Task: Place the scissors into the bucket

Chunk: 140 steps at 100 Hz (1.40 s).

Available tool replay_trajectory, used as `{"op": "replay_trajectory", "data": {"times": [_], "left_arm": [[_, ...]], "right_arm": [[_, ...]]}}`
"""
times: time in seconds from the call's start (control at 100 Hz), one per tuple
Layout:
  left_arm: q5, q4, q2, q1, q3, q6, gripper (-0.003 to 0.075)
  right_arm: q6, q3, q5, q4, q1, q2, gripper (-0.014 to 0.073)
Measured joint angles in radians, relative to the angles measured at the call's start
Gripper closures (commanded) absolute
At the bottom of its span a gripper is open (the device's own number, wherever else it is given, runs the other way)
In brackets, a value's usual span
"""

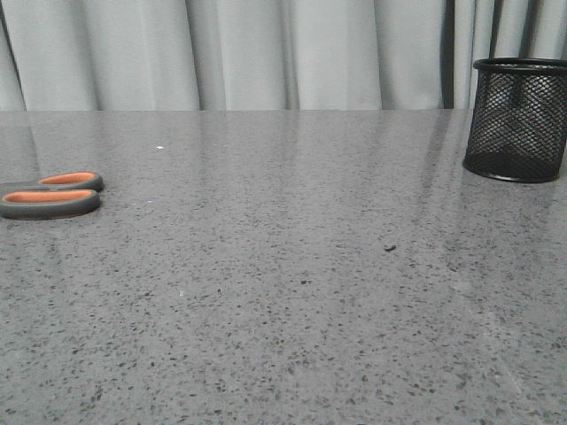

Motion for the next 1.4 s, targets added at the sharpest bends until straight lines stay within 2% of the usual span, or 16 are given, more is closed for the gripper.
{"op": "replay_trajectory", "data": {"times": [1.14, 1.4], "left_arm": [[0.000, 0.000, 0.000, 0.000, 0.000, 0.000, 0.0741], [0.000, -0.191, 0.000, 0.000, 0.000, 0.000, 0.0741]], "right_arm": [[0.000, 0.000, -0.010, 0.000, 0.000, 0.000, 0.0666], [0.000, 0.000, -0.053, 0.046, 0.000, 0.000, 0.0666]]}}
